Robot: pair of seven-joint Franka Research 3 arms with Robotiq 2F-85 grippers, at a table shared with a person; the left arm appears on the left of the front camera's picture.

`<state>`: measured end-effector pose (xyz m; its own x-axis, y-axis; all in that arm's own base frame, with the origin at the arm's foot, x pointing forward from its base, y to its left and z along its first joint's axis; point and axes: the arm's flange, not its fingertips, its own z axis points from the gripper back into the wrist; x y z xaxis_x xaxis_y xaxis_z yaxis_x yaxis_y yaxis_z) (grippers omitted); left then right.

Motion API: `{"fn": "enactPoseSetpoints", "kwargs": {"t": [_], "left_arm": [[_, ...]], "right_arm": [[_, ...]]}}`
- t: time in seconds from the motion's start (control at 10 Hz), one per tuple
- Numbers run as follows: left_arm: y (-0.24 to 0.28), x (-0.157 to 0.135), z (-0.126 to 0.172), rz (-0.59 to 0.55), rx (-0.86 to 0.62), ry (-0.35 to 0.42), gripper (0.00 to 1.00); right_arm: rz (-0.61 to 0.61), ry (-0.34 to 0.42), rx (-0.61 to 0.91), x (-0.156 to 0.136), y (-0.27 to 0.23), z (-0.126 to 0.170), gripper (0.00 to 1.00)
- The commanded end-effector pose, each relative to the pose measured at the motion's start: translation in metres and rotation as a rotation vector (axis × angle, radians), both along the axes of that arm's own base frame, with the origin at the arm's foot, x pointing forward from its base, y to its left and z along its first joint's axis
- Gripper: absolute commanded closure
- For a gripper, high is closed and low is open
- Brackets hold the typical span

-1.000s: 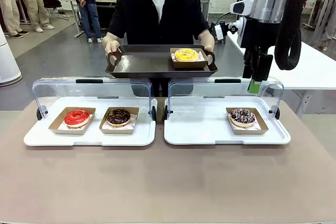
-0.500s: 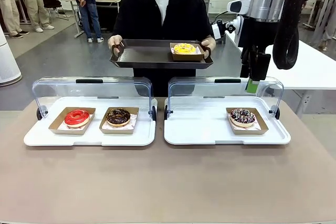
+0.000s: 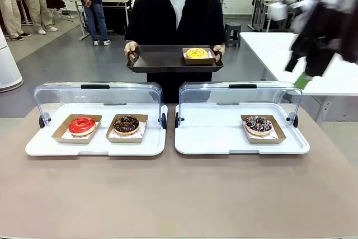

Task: Provide the desired donut to the person.
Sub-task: Place the picked Paper togo box onto the Handle tray extended by the person.

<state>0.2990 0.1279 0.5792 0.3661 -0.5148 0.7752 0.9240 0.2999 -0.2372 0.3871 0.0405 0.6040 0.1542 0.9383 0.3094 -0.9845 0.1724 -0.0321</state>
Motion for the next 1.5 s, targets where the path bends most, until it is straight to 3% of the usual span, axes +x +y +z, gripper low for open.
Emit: {"fn": "enactPoseSetpoints", "kwargs": {"t": [0.0,0.1,0.3,0.4,0.6,0.9,1.4], "left_arm": [[0.000,0.000,0.001,-0.009,-0.010,-0.016,0.00],[0.000,0.000,0.001,-0.009,-0.010,-0.016,0.00],[0.000,0.000,0.001,-0.009,-0.010,-0.016,0.00],[0.000,0.000,0.001,-0.009,-0.010,-0.016,0.00],[0.000,0.000,0.001,-0.009,-0.010,-0.016,0.00],[0.000,0.000,0.001,-0.009,-0.010,-0.016,0.00],[0.000,0.000,0.001,-0.009,-0.010,-0.016,0.00]], "right_arm": [[-0.015,-0.093,0.233,-0.027,-0.062,-0.029,0.00],[0.032,-0.134,0.384,-0.037,-0.093,-0.044,0.00],[0.002,-0.201,0.600,-0.054,-0.150,-0.077,0.00],[-0.002,-0.225,0.639,-0.059,-0.173,-0.087,0.00],[-0.108,-0.203,0.699,-0.060,-0.211,-0.095,0.00],[-0.151,-0.176,0.704,-0.060,-0.253,-0.076,0.00],[-0.008,-0.164,0.736,-0.077,-0.285,-0.043,0.00]]}}
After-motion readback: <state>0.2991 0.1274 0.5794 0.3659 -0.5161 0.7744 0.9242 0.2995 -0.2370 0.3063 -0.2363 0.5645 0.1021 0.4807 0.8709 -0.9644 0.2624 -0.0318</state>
